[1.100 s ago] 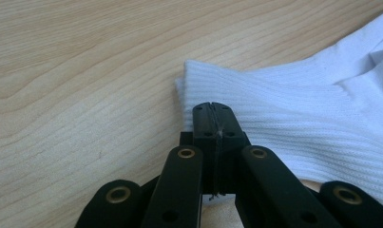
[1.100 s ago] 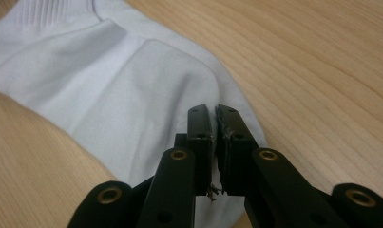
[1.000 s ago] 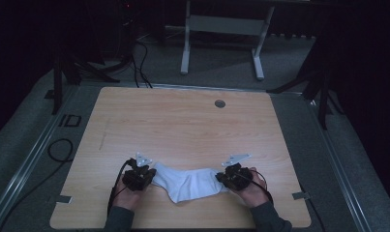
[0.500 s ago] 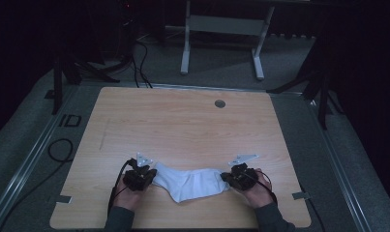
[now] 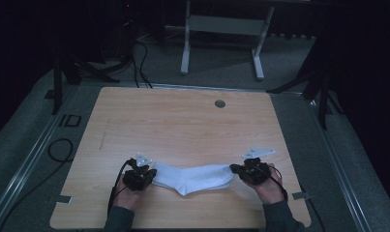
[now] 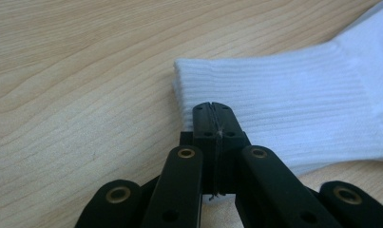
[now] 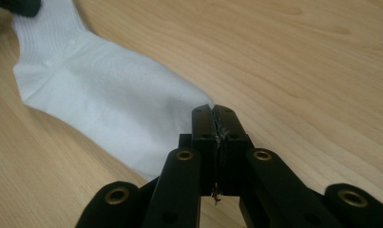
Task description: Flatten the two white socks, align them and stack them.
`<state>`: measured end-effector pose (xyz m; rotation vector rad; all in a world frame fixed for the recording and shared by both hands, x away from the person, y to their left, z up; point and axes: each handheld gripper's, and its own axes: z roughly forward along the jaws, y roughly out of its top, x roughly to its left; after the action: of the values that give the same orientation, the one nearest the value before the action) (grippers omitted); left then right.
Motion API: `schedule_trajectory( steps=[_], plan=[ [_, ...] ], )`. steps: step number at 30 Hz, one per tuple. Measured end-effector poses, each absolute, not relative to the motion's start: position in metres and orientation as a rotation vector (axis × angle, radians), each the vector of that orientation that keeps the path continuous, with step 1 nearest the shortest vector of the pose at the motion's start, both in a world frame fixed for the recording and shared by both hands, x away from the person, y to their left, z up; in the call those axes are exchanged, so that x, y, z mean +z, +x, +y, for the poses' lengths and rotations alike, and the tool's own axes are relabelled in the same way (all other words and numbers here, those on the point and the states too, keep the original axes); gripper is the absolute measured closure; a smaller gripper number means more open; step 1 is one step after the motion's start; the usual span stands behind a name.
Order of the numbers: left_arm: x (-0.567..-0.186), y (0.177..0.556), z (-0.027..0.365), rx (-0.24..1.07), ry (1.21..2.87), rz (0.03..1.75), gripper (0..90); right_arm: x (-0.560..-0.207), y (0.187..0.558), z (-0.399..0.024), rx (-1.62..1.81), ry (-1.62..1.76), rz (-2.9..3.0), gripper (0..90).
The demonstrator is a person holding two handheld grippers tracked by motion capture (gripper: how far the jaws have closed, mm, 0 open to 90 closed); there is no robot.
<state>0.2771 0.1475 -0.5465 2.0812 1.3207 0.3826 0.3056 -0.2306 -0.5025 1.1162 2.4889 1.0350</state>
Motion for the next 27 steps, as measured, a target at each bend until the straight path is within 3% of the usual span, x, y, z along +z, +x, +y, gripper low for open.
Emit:
schedule_trajectory(
  steps=[9,15,16,19,27],
  plan=[
    [-0.546,0.277,0.148,0.377,2.079,1.324,89.6,-0.517,0.314,-0.223,0.997,1.139,2.574,86.4],
    [-0.546,0.278,0.148,0.377,2.075,1.326,89.5,-0.530,0.321,-0.221,0.935,1.172,2.611,73.4],
    [-0.546,0.278,0.148,0.376,2.073,1.327,89.5,-0.530,0.321,-0.222,0.935,1.189,2.589,66.5],
    [-0.546,0.277,0.148,0.377,2.066,1.328,89.3,-0.526,0.321,-0.225,0.952,1.207,2.566,59.8],
    [-0.544,0.276,0.148,0.382,2.056,1.316,86.1,-0.514,0.320,-0.234,1.038,1.218,2.506,53.8]
  ],
)
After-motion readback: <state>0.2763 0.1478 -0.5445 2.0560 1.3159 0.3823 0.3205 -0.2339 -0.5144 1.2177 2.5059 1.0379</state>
